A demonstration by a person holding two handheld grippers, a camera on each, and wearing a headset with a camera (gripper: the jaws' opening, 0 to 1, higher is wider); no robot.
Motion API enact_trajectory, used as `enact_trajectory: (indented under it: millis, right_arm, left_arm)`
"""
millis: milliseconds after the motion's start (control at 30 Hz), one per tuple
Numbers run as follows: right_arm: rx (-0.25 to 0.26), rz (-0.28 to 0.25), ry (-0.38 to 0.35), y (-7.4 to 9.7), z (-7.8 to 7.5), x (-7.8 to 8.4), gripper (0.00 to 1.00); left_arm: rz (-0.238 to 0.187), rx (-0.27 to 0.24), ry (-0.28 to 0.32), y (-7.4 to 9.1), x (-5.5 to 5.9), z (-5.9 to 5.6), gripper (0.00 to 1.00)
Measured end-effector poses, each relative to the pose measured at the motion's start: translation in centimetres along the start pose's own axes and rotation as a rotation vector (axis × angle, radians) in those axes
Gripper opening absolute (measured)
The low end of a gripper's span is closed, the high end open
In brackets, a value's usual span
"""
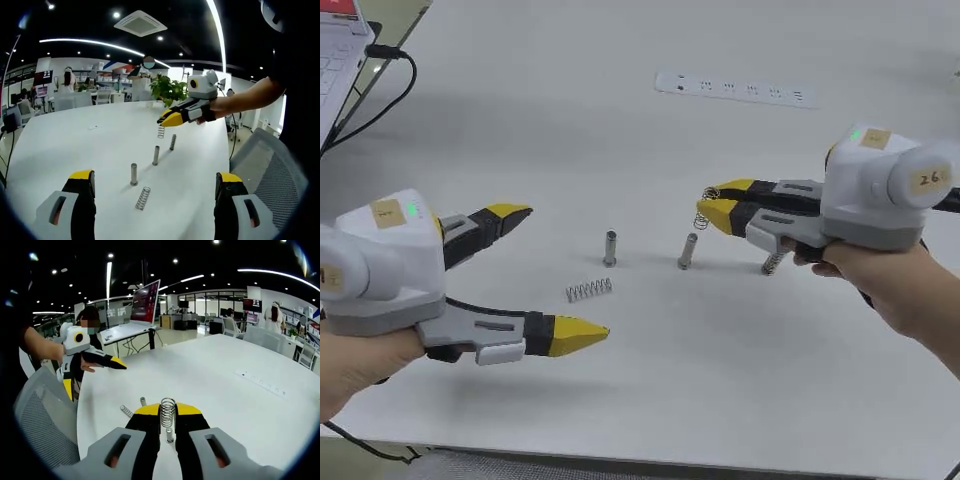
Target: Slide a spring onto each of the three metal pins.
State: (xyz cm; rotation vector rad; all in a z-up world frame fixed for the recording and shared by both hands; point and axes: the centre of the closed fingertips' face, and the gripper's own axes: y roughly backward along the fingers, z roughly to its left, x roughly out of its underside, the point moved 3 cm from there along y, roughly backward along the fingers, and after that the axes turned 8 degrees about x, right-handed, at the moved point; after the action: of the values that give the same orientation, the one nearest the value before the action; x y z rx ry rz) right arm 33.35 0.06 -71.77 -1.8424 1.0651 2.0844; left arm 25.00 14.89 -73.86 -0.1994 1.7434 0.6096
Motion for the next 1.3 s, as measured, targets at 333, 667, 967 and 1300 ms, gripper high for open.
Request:
enact_trajectory:
  millis: [333, 667, 967, 1300]
  right_arm:
    - [-0.010, 0.020, 0.013, -0.5, 0.1, 0.7, 0.08]
    - [0.003, 0.000, -0.048, -0.5, -0.3, 1.2, 0.08]
    - [0.000, 0.003, -0.047, -0.8, -0.3, 1.2, 0.08]
    - [-0.003, 0.017, -0.045, -1.1, -0.3, 1.7, 0.08]
  left_arm:
    - [0.003, -0.004, 0.009, 0.3, 0.3, 0.1, 0.98]
    - [0.006, 0.000, 0.010, 0.2, 0.3, 0.1, 0.97]
    - [0.003, 0.000, 0.009, 0.1, 0.2, 0.1, 0.98]
    - [0.004, -0.004, 0.009, 0.1, 0.2, 0.3, 0.98]
